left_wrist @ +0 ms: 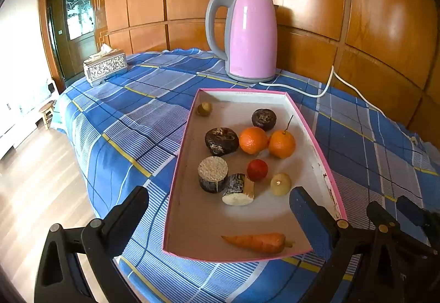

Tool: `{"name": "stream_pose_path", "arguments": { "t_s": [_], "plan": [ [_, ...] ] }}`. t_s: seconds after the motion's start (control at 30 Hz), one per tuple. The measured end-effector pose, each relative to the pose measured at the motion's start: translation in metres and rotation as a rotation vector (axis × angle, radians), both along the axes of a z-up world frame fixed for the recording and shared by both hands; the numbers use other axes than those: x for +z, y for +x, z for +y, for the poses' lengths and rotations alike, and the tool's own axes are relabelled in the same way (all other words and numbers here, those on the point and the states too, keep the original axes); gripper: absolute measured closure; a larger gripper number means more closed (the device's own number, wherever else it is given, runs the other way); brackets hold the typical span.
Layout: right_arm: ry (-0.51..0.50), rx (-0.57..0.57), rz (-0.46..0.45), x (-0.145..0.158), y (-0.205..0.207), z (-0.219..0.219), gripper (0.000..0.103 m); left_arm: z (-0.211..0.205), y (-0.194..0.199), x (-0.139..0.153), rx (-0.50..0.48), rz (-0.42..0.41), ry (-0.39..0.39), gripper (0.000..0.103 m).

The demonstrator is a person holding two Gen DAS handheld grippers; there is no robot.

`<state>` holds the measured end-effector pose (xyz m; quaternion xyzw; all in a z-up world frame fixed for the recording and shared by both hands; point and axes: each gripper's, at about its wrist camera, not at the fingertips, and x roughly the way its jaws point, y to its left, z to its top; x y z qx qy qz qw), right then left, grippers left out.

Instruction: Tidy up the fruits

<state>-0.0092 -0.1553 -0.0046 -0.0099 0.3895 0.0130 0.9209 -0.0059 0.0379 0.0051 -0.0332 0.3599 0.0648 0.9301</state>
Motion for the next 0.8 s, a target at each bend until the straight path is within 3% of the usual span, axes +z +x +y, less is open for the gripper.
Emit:
{"name": "stream_pose_path", "arguments": {
  "t_s": [0.8],
  "plan": [
    [-0.002,0.008,-0.001,0.0011,-0.0005,0.0017,0.042,0.0009,-0.0031,0.0011,-0.004,-0.007,0.001,0.000]
  ]
}}
